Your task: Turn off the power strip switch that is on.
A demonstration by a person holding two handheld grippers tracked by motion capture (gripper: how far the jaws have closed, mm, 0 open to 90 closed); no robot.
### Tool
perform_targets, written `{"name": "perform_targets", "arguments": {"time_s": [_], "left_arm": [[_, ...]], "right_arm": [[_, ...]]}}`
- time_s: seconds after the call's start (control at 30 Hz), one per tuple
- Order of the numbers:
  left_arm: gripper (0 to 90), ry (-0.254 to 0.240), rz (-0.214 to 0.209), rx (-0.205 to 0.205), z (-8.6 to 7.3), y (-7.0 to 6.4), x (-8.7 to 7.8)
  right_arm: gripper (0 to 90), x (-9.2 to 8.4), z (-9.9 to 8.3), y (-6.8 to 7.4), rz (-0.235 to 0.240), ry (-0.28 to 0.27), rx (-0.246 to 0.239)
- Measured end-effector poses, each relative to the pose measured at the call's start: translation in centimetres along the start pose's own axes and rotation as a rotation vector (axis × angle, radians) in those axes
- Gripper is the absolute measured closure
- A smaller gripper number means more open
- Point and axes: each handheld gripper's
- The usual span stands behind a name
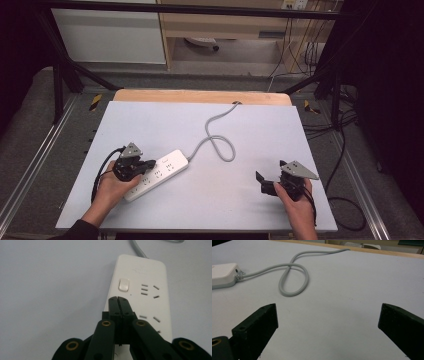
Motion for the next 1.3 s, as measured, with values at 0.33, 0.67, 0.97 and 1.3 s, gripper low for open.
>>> {"name": "perform_targets", "arguments": {"time_s": [0.33,0.67,0.97,1.3], "left_arm": [[90.0,0.002,0.002,-0.001,0.02,0.00,-0.02],[90.0,-0.005,0.005,-0.005,-0.03,-0.04,-0.03],[90.0,-0.029,0.006,-0.013,0.06,-0.02,-0.18],[90.0,-0.032,0.001,-0.014,0.05,-0.08,-0.17]], "right_arm": [[3.1,0.01,-0.01,-0.02,-0.001,0.001,0.000],[3.1,0.02,-0.01,-0.03,-0.003,0.001,0.000],[3.1,0.01,-0.01,-0.04,-0.004,0.000,0.001],[3.1,0.00,0.00,-0.06,-0.005,-0.004,0.001]]}}
Point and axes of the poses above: each handheld gripper's, and its own axes: x roughly forward along the jaws, z roughly out of its top, y roughly to its left, and after that the axes turned 12 degrees about -y, right-handed
